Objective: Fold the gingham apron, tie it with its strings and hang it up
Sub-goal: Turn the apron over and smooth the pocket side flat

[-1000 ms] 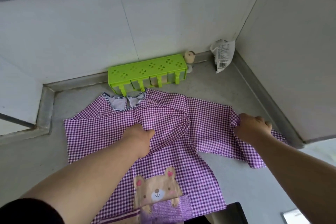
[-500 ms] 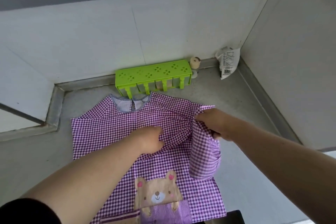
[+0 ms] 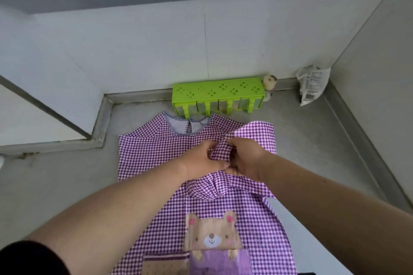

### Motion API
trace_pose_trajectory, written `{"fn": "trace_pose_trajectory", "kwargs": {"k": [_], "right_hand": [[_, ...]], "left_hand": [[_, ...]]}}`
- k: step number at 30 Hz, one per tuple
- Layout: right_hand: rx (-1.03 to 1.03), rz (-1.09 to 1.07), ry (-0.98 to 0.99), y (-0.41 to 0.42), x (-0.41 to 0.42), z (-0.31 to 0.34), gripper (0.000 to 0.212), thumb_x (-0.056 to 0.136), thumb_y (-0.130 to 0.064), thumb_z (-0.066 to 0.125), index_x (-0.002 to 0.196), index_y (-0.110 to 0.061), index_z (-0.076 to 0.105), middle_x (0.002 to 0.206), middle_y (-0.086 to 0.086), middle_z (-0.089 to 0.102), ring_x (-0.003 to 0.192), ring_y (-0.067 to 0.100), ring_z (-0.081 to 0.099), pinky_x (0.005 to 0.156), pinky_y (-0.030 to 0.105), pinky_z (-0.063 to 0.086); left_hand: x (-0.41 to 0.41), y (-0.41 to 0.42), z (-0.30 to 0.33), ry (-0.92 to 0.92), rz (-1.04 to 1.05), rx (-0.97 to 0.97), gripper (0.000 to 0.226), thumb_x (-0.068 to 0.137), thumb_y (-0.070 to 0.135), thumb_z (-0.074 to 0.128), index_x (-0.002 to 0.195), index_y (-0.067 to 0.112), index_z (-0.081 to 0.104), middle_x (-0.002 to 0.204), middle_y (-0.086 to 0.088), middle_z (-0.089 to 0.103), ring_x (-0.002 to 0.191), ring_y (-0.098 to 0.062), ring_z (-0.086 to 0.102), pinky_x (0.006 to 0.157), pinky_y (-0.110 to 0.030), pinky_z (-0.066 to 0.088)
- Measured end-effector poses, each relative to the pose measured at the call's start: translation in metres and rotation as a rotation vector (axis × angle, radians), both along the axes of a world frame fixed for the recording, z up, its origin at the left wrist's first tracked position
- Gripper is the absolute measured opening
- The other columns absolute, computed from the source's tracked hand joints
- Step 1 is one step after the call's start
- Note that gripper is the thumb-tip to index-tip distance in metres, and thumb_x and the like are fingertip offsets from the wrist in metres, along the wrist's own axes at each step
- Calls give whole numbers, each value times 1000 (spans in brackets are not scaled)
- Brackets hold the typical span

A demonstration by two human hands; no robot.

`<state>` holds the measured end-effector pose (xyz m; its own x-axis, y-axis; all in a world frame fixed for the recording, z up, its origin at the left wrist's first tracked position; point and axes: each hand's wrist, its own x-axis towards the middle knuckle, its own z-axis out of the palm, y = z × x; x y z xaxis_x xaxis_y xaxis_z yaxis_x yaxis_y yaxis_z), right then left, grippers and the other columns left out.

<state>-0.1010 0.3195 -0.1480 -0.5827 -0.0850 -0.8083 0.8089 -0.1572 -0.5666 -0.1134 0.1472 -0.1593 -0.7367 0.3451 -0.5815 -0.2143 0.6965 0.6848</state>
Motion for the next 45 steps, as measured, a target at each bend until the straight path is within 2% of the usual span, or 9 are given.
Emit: {"fn": "trace_pose_trajectory", "kwargs": {"k": [4, 7, 18, 20, 23, 30, 34, 40, 45], "right_hand": [[18, 67, 66, -9, 2, -8, 39, 103, -30, 41, 119, -6, 67, 120, 13, 73, 95, 28, 68, 74, 37, 53], [93, 89, 143, -18, 0, -8, 32, 103, -27, 49, 119, -8, 69, 124, 13, 70, 100, 29, 68, 76, 36, 56], [628, 401, 526, -3, 13, -19, 36, 100, -10, 47, 91, -32, 74, 89, -7, 68, 53, 11, 52, 45, 31, 44], [748, 448, 604, 0, 14, -28, 32, 98, -14, 53, 87, -37, 72, 105, -12, 61, 76, 11, 62, 66, 35, 58], [864, 576, 692, 3, 17, -38, 24, 96, -18, 60, 93, -40, 70, 117, -17, 54, 113, 10, 54, 105, 38, 48], [969, 992, 556, 1, 18, -56, 56, 89, -25, 60, 141, -42, 49, 161, -15, 32, 147, 18, 35, 119, 46, 36], [990, 1106, 476, -2, 20, -66, 69, 93, -30, 63, 153, -44, 32, 170, -13, 15, 155, 23, 21, 123, 53, 29], [1024, 1218, 433, -4, 22, -73, 78, 96, -41, 63, 159, -43, 18, 172, -7, 1, 158, 27, 10, 124, 57, 22], [1069, 1256, 379, -15, 21, -72, 84, 95, -49, 64, 161, -42, 12, 172, -6, -7, 158, 30, 3, 121, 64, 25]], "left_hand": [[0, -4, 2, 22, 7, 31, 47, 82, 51, 84, 118, 35, 59, 109, 19, 71, 101, 0, 66, 89, -21, 51], [-2, -5, 0, 94, -9, 14, 38, 79, 61, 79, 108, 37, 73, 101, 16, 78, 97, -5, 72, 95, -34, 56], [-13, -39, 0, 46, 171, -251, 40, 99, 49, 56, 96, 13, 73, 94, -5, 76, 85, -24, 73, 87, -45, 60], [-15, -45, 2, 48, 167, -284, 29, 97, 36, 55, 94, 13, 72, 93, -5, 75, 84, -24, 72, 84, -44, 60], [-18, -57, 3, 63, 172, -339, 25, 98, 27, 49, 99, 14, 70, 98, -4, 73, 87, -23, 69, 85, -40, 58], [-22, -77, 5, -71, 393, -363, 43, 108, 23, 43, 136, -4, 61, 136, -20, 63, 123, -36, 61, 101, -38, 47], [-19, -95, -9, -99, 286, -301, 90, 69, 74, 61, 139, 17, 61, 130, -4, 69, 112, -27, 68, 104, -48, 53], [-5, -102, -15, 180, -46, -611, 64, 85, 35, 74, 140, 24, 43, 119, 1, 66, 100, -22, 68, 89, -43, 58], [4, -112, -25, 697, -500, -747, 71, 89, 20, 65, 153, 33, 36, 157, -8, 34, 133, -28, 47, 105, -47, 49]]}}
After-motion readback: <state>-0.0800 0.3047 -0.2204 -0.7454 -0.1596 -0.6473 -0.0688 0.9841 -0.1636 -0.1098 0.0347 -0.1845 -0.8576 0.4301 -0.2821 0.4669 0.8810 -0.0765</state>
